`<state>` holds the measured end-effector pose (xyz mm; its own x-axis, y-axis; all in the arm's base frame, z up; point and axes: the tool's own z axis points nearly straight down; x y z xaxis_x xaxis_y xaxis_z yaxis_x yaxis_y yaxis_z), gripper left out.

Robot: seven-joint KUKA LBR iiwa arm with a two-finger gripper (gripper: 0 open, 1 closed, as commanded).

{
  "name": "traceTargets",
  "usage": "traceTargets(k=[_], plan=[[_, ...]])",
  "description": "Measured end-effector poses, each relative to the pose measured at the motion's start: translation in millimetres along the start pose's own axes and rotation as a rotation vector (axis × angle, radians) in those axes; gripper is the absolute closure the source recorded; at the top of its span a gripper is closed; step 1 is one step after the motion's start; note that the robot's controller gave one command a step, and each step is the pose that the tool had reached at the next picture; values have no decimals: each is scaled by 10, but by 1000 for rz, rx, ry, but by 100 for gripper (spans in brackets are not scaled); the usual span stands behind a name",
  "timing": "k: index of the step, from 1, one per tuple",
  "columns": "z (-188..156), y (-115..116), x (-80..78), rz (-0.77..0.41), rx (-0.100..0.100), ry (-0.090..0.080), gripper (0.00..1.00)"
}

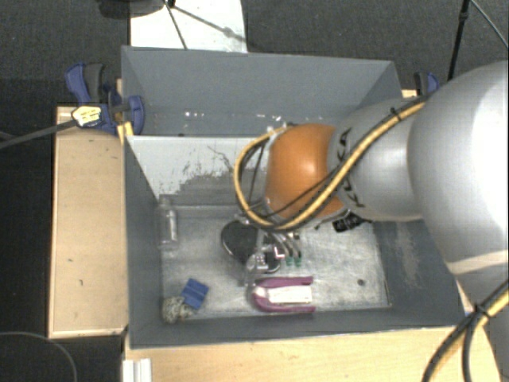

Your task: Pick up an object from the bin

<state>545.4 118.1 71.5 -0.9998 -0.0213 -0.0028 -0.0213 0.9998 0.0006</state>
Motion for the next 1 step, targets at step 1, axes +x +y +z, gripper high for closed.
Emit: traceTargets(k=[1], plan=[[-6,35,0,2,-3,-1,100]])
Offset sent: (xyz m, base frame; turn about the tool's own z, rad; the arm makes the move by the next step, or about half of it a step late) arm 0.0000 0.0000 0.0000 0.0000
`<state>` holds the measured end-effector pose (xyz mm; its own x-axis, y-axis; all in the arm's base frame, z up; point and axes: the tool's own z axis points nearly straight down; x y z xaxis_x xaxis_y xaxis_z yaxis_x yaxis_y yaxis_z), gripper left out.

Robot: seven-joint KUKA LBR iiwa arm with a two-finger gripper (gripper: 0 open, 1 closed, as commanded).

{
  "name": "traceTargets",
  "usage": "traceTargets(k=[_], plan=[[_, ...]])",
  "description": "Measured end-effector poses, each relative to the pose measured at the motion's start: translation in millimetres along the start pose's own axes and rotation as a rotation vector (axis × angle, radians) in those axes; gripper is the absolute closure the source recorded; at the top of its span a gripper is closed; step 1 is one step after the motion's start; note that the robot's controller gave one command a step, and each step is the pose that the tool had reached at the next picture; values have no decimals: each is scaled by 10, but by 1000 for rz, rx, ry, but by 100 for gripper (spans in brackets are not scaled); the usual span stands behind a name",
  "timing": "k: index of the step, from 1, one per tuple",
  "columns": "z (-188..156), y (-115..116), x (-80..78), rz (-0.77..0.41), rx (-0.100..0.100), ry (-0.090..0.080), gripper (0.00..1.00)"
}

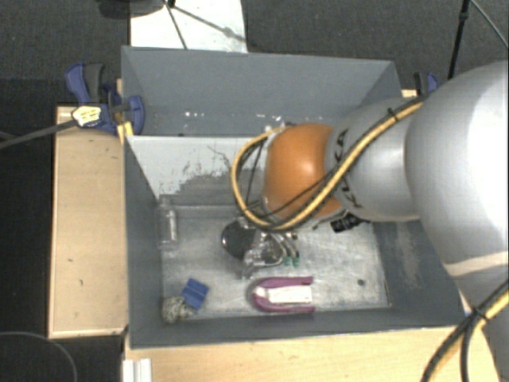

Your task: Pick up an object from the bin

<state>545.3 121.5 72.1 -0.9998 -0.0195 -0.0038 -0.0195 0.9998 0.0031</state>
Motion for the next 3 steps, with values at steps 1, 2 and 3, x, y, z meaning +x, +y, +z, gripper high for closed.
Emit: traceTargets(k=[1,2,3], plan=[[-1485,-53,-138,-66,2,-6,100],[-1021,224,-315,-67,2,7,100],[-1519,210,-283,-109,2,-3,100]])
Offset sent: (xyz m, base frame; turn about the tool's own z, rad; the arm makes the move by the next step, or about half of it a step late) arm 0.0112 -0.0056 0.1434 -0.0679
